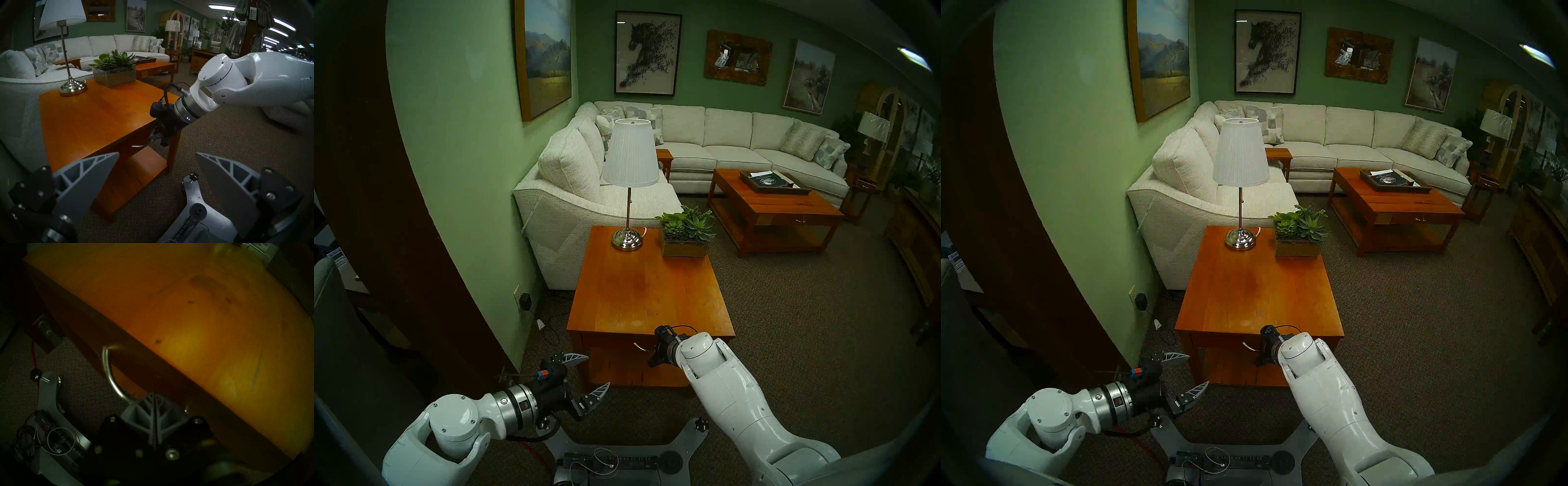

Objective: Open the drawer, take out the contents and close the drawer

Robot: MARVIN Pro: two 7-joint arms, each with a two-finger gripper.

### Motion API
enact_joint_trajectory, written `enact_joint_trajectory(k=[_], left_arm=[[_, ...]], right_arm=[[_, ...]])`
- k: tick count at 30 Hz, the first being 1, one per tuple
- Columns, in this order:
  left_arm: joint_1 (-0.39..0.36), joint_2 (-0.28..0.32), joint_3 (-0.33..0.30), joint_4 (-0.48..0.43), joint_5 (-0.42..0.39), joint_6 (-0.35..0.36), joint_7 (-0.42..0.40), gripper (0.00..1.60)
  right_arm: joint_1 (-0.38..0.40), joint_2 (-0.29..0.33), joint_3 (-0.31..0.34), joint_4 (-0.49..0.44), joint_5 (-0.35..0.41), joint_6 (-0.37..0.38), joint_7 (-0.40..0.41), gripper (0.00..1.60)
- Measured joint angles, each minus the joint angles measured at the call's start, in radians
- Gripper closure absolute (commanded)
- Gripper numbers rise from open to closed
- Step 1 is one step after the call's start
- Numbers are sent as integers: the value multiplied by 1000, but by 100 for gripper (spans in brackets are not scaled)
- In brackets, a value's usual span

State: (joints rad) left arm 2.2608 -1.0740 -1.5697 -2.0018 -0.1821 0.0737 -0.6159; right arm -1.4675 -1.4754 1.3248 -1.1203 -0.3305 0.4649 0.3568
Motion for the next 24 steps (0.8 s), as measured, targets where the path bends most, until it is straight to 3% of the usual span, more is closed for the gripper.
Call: enact_joint_trajectory(k=[24], left_arm=[[0, -2, -1, -1, 1, 1, -1, 0]], right_arm=[[-9, 18, 10, -1, 42, -35, 23, 160]])
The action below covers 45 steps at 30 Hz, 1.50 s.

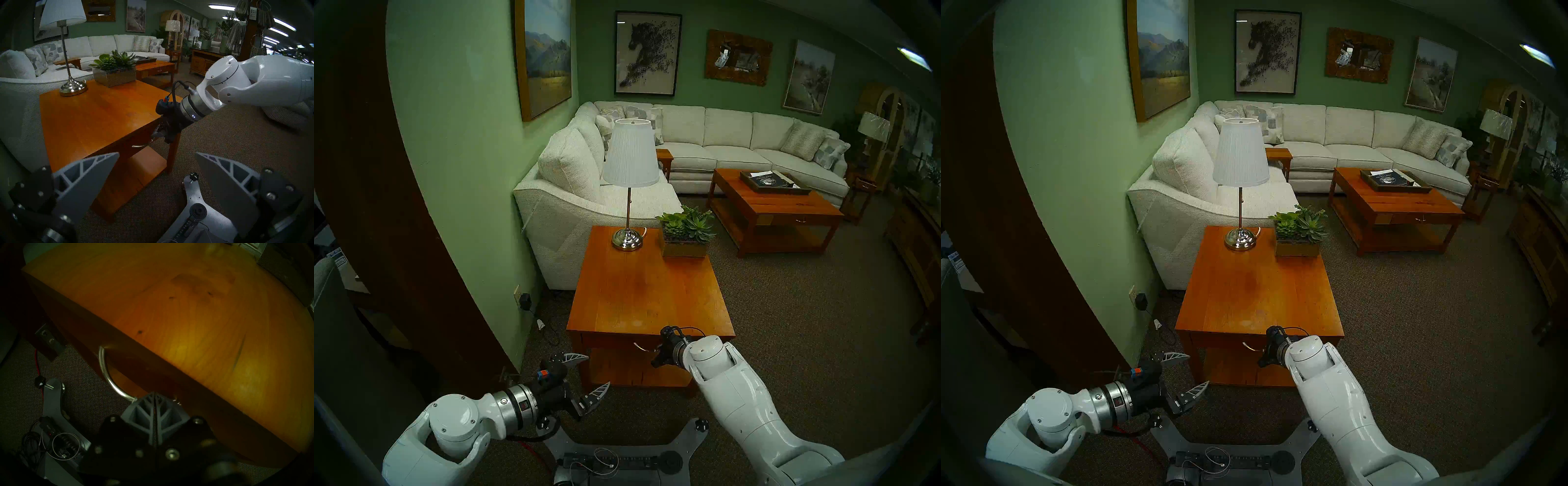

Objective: Open the drawer, take out the contents and close the drawer

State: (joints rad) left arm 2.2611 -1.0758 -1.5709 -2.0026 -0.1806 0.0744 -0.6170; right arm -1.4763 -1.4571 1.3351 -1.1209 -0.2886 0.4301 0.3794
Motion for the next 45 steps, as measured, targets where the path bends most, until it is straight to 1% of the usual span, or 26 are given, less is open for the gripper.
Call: enact_joint_trajectory(k=[19, 27, 37, 45], left_arm=[[0, -2, -1, 0, 1, 0, -1, 0], [0, -2, -1, 0, 1, 0, -2, 0], [0, -3, -1, 0, 2, 1, -3, 0], [0, -4, -1, 1, 2, 1, -4, 0]], right_arm=[[61, -24, -48, 73, -28, 7, 14, 160], [65, -24, -59, 72, -40, 21, 19, 160], [64, -21, -61, 74, -41, 16, 22, 160], [43, -7, -58, 46, -27, 15, 33, 160]])
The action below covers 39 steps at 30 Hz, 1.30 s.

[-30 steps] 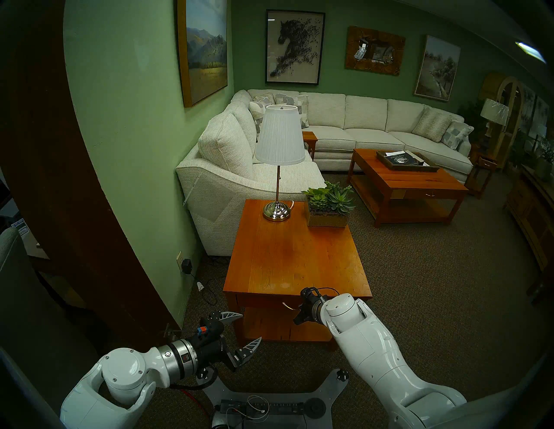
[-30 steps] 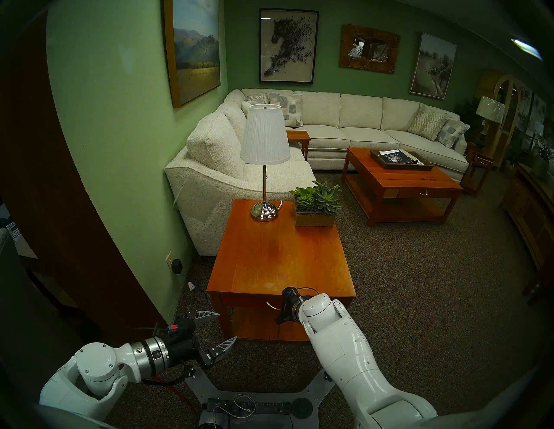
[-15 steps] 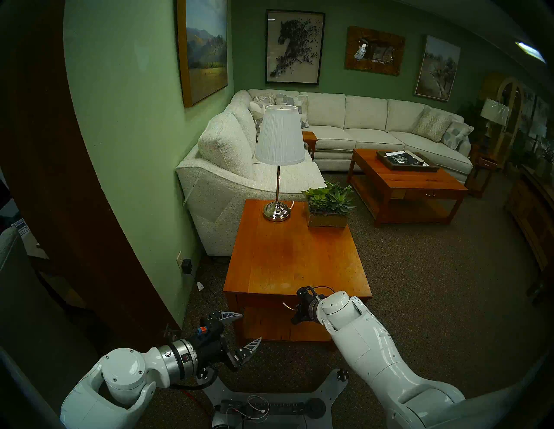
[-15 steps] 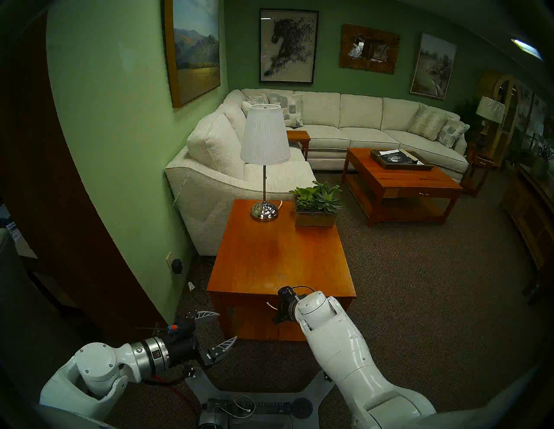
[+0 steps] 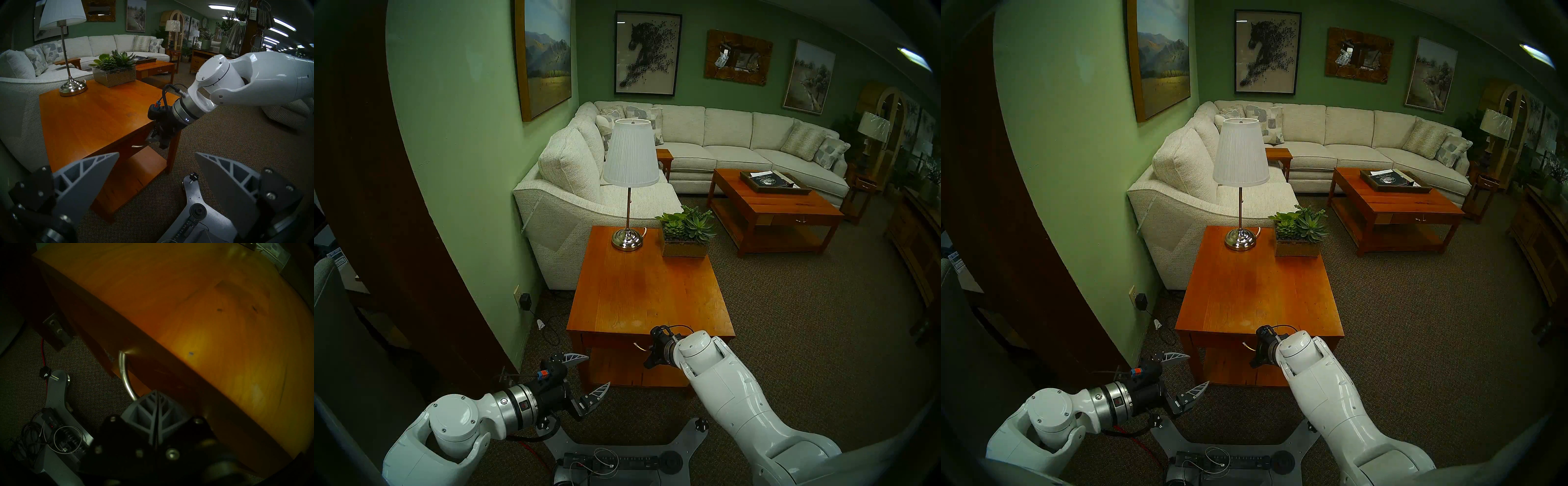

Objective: Open the drawer, take out the contents and close the drawer

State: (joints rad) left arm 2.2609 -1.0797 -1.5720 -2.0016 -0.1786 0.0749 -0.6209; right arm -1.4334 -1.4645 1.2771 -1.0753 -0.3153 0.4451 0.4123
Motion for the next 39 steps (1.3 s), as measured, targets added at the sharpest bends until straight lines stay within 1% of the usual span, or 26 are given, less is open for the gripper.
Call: enact_joint_trajectory(k=[16, 22, 26, 33, 35, 39], left_arm=[[0, -2, 0, 1, 0, 0, -2, 0], [0, -2, 0, 1, 1, 0, -2, 0], [0, -3, 0, 1, 1, 0, -2, 0], [0, -3, -1, 1, 1, 0, -3, 0], [0, -3, -1, 1, 1, 0, -3, 0], [0, -3, -1, 1, 1, 0, -3, 0]], right_arm=[[-58, 39, -10, -61, 61, -7, 26, 160], [-99, 59, -19, -111, 75, 5, 39, 160], [-140, 76, -29, -163, 77, 29, 48, 160], [-189, 99, -42, -232, 71, 67, 61, 160], [-216, 111, -47, -268, 69, 85, 67, 160], [-242, 126, -53, -304, 69, 103, 76, 160]])
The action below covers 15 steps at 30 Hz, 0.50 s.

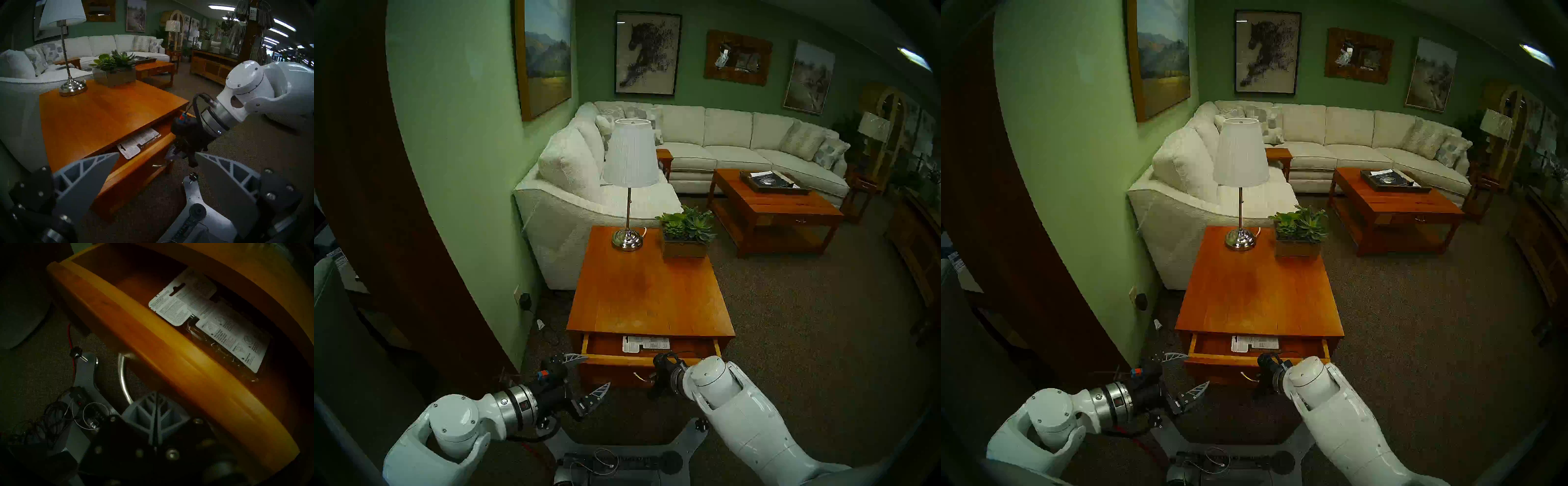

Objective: Open the drawer, take out the contents and close the drawer

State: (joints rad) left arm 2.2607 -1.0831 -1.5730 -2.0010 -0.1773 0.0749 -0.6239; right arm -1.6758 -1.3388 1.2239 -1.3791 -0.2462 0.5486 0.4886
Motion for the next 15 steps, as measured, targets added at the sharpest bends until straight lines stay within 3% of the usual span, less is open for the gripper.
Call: enact_joint_trajectory(k=[15], left_arm=[[0, -1, -1, -1, 1, 0, -1, 0]], right_arm=[[-158, 60, 33, -176, 10, 70, 20, 160]])
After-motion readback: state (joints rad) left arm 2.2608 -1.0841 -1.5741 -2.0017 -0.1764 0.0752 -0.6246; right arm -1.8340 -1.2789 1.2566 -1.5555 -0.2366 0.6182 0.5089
